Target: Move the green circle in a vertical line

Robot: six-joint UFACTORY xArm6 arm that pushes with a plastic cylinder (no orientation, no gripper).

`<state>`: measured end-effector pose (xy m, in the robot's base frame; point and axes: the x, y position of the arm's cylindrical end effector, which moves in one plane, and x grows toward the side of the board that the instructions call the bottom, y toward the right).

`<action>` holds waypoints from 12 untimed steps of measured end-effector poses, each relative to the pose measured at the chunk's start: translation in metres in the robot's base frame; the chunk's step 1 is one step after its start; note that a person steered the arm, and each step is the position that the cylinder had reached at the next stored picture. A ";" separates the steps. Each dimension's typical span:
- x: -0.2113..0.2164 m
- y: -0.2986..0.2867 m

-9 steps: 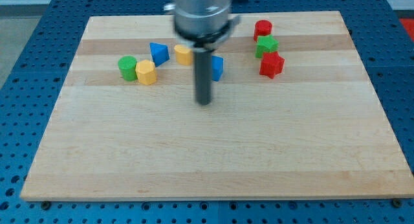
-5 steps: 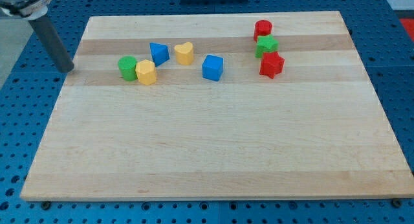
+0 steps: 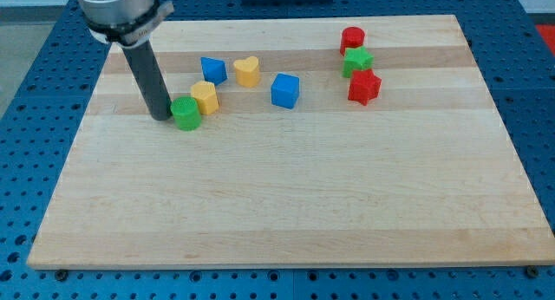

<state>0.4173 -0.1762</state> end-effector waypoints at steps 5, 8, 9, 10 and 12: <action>0.000 0.121; -0.045 0.116; -0.015 0.129; 0.008 0.136; 0.009 0.149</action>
<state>0.4263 -0.0276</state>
